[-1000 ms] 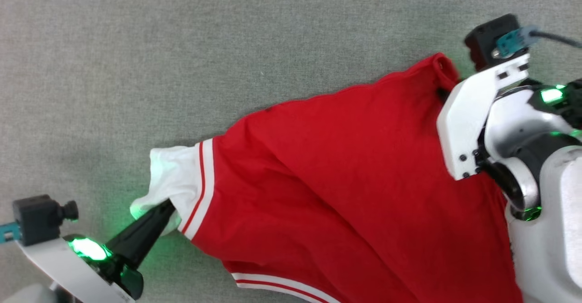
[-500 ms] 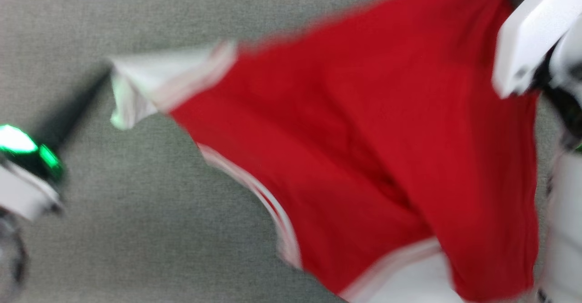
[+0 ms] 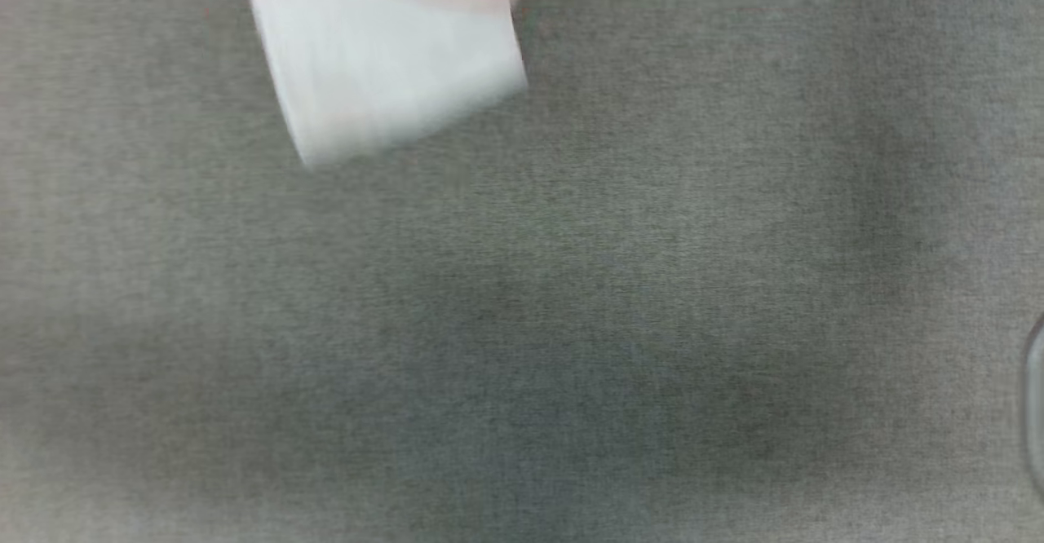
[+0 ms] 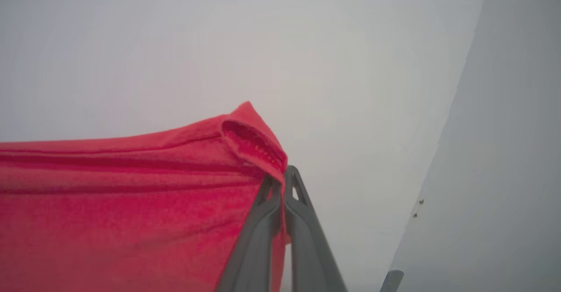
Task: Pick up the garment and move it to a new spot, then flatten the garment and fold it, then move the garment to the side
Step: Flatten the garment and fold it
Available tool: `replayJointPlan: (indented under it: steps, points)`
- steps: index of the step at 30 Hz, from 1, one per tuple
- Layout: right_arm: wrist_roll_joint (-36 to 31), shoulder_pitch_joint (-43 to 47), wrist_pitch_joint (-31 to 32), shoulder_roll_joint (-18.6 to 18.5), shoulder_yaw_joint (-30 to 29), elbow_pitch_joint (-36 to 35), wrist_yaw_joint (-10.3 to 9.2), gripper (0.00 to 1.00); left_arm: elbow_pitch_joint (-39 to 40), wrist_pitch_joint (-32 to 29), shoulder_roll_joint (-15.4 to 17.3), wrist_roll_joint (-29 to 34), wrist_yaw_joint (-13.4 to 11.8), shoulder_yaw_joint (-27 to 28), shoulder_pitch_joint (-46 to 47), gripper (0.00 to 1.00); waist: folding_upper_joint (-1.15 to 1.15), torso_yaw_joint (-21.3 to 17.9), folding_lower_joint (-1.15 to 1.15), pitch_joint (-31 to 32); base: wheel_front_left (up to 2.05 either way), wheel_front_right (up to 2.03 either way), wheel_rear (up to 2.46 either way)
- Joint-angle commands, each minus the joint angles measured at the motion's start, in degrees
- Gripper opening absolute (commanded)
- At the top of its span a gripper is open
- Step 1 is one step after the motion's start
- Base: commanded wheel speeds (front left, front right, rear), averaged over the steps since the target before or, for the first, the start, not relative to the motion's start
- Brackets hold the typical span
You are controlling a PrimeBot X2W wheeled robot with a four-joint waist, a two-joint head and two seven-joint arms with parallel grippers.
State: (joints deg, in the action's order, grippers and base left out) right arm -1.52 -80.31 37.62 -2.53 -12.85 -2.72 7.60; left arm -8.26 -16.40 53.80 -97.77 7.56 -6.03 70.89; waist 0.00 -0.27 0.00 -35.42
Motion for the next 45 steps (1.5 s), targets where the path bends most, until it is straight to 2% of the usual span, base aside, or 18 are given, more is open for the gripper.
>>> replayJointPlan:
  steps: [1,4,7,11,15,18,23,27,35,38,45]
  points:
    - [-0.7,-2.1,-2.0,-0.6,-2.0,1.5,-0.20,0.00,-2.1,0.4,-0.5,0.6,-0.2,1.4,3.7,0.00,0.00,-0.8,0.00,-0.8,0.00,0.00,0.00]
    - [-2.4,-5.4,-5.6,-0.6,-3.2,4.9,-0.21,0.00,-5.6,0.0,-2.7,1.6,-0.2,2.3,10.7,0.00,0.00,-1.1,0.00,-0.8,0.00,0.00,0.00]
    - [-2.9,-4.5,-6.8,-0.6,-2.7,7.6,-0.22,0.00,-7.4,-2.7,-4.5,2.0,-0.2,1.7,12.9,0.00,0.00,-1.1,0.00,-0.9,0.00,0.00,0.00]
    - [-1.5,0.9,-7.8,-0.6,-2.6,9.3,-0.20,0.00,-5.5,-5.6,-6.5,1.7,-0.2,2.8,6.1,0.00,0.00,-0.6,0.00,-1.1,0.00,0.00,0.00]
    - [0.7,10.6,-7.5,-0.5,-0.9,7.5,-0.18,0.00,0.8,-8.6,-8.9,1.3,-0.1,5.3,-6.6,0.00,0.00,-0.1,0.00,-0.9,0.00,0.00,0.00]
    - [3.8,20.0,-6.4,-0.3,2.2,3.7,-0.14,0.00,8.3,-10.7,-11.1,2.4,-0.1,7.5,-17.6,0.00,0.00,0.2,0.00,-0.6,0.00,0.00,0.00]
    - [10.5,37.3,-3.8,-0.4,3.5,-6.5,-0.15,0.00,19.8,-13.7,-15.2,4.1,-0.1,13.0,-36.0,0.00,0.00,0.2,0.00,0.8,0.00,0.00,0.00]
    - [14.1,49.9,-0.9,-0.4,4.0,-14.8,-0.15,0.00,25.0,-15.7,-18.8,3.8,-0.1,18.4,-47.0,0.00,0.00,-0.3,0.00,2.0,0.00,0.00,0.00]
    - [20.2,69.8,5.0,-0.4,4.9,-26.5,-0.14,0.00,31.9,-23.9,-25.0,3.7,-0.1,28.8,-61.1,0.00,0.00,-1.8,0.00,4.3,0.00,0.00,0.00]
    - [21.6,73.6,5.3,-0.4,4.0,-28.2,-0.15,0.00,33.7,-26.3,-26.7,3.6,-0.1,30.9,-63.8,0.00,0.00,-2.0,0.00,4.7,0.00,0.00,0.00]
    - [25.2,83.7,4.3,-0.4,2.8,-32.2,-0.15,0.00,38.1,-35.2,-33.1,2.2,-0.1,40.1,-70.2,0.00,0.00,-2.8,0.00,5.7,0.00,0.00,0.00]
